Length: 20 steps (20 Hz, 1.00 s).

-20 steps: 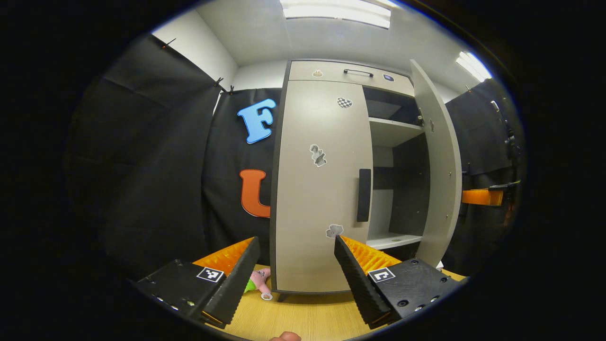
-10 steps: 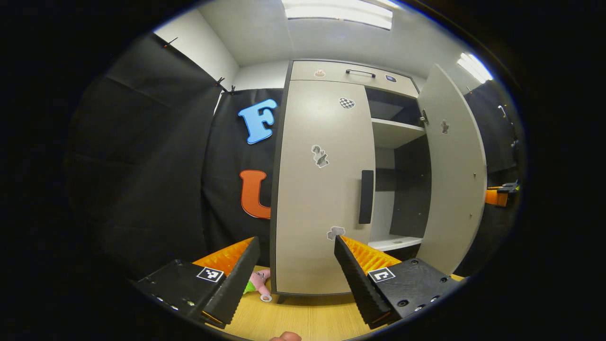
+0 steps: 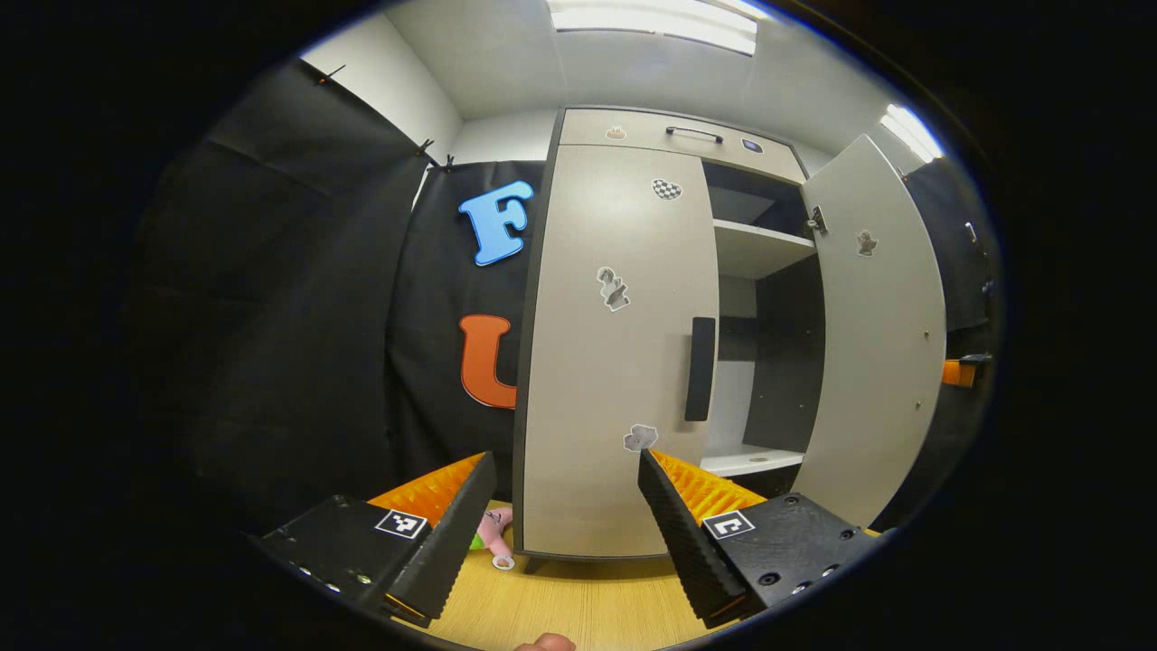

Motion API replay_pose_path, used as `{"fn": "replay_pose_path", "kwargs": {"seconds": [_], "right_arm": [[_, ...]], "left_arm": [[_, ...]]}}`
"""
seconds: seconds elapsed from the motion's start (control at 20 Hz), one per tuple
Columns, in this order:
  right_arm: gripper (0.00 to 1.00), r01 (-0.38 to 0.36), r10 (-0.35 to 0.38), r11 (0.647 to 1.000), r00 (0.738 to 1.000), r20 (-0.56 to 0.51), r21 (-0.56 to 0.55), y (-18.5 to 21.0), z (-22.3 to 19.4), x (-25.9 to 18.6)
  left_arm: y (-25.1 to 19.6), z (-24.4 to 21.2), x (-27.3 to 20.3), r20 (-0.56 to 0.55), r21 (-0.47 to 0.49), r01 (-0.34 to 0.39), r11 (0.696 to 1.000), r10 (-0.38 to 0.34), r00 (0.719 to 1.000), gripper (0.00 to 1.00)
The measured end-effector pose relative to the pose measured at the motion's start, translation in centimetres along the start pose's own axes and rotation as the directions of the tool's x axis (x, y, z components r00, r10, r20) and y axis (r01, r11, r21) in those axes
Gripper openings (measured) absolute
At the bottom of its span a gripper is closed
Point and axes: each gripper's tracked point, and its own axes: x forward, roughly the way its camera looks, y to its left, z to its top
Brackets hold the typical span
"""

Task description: Open the right door of the double-door shoe cabinet with the right hand, and open the left door with the left hand.

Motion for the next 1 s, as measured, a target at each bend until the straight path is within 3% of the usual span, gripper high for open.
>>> {"fn": "replay_pose_path", "kwargs": {"seconds": [0.1,0.35,0.4,0.45,0.6,0.75,0.8,0.95,1.0], "right_arm": [[0.06,0.024,-0.024,0.999,1.0,0.02,-0.023,0.3,0.1,-2.7],[0.06,-0.118,0.119,0.993,0.993,0.021,-0.026,6.8,-1.6,-6.8],[0.02,-0.117,0.118,0.993,0.993,0.028,-0.031,7.4,-1.8,-6.8],[0.07,-0.117,0.118,0.992,0.993,0.026,-0.045,7.9,-2.2,-6.7],[0.05,-0.161,0.163,0.986,0.986,0.028,-0.042,10.5,-3.0,-7.0],[0.71,-0.184,0.189,0.979,0.98,0.057,-0.087,11.5,-3.1,-7.4],[0.7,-0.181,0.187,0.979,0.98,0.06,-0.097,11.7,-3.5,-7.3],[0.83,-0.193,0.196,0.979,0.98,0.042,-0.073,12.2,-4.9,-6.9],[0.83,-0.213,0.214,0.976,0.976,0.026,-0.05,12.4,-5.5,-6.9]], "left_arm": [[0.1,0.6,-0.4,0.03,-0.01,0.002,1.0,-0.002,1.0,0.95],[-0.9,0.4,-0.3,0.021,-0.016,0.015,1.0,-0.014,1.0,0.95],[-1.5,0.2,0.0,0.011,-0.009,0.024,1.0,-0.024,1.0,0.95],[-1.9,0.2,0.2,0.007,-0.005,0.032,0.999,-0.032,0.999,0.95],[-3.7,0.3,0.8,-0.003,0.005,0.064,0.998,-0.064,0.998,0.95],[-5.7,0.7,1.2,0.006,0.002,0.091,0.996,-0.091,0.996,0.95],[-6.4,1.1,1.4,0.018,-0.001,0.1,0.995,-0.1,0.995,0.95],[-9.7,3.1,3.0,0.077,-0.039,0.171,0.985,-0.167,0.983,0.95],[-10.7,3.6,3.9,0.082,-0.047,0.186,0.981,-0.182,0.98,0.95]]}}
